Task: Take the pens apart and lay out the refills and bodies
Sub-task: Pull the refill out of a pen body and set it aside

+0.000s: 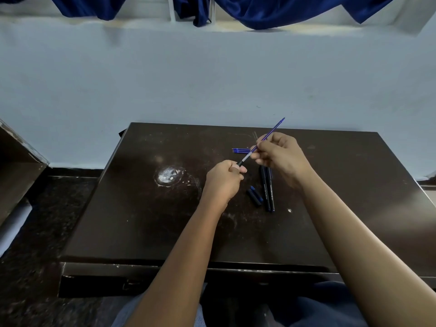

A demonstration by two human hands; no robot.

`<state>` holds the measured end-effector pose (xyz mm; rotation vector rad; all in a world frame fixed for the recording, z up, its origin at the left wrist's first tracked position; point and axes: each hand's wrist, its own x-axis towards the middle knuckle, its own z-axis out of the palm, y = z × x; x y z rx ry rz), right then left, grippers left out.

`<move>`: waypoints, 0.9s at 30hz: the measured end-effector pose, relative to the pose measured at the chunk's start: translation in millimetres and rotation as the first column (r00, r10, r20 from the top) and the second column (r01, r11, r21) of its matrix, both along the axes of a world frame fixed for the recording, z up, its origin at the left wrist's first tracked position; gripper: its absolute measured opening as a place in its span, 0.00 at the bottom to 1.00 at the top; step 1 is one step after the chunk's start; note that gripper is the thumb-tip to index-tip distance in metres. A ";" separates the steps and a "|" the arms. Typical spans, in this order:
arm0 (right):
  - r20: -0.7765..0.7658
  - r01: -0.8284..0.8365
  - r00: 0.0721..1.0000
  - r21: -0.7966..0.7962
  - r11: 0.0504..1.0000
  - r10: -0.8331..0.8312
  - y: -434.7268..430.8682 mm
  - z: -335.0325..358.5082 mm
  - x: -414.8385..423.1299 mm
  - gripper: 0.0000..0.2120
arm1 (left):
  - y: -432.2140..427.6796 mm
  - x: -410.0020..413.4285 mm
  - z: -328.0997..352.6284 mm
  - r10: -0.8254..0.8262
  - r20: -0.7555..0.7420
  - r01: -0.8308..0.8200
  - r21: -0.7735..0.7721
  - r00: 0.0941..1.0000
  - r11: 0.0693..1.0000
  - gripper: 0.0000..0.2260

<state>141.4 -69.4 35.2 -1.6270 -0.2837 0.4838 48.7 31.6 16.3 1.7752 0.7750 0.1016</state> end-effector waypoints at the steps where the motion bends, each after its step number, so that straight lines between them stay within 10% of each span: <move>1: 0.010 -0.024 1.000 -0.013 1.000 0.024 0.5 0.1 -1.0 0.05 | -0.4 0.1 -0.1 -0.002 0.005 0.002 -0.003 1.000 1.000 0.13; 12: 0.080 -0.165 0.974 -0.381 0.910 0.210 -3.6 -18.1 4.0 0.07 | 1.0 -1.5 -1.6 0.022 0.125 -0.026 0.031 0.992 0.999 0.13; 19: 0.133 -0.062 0.918 -0.881 0.468 0.373 1.1 -64.5 -9.8 0.13 | 1.6 -2.6 2.4 0.036 0.140 -0.042 0.038 0.990 0.998 0.13; 27: 0.105 -0.050 0.927 -0.916 0.399 0.359 6.2 -68.5 -19.4 0.15 | -1.3 -3.6 4.5 0.027 0.116 -0.032 0.040 0.993 0.999 0.13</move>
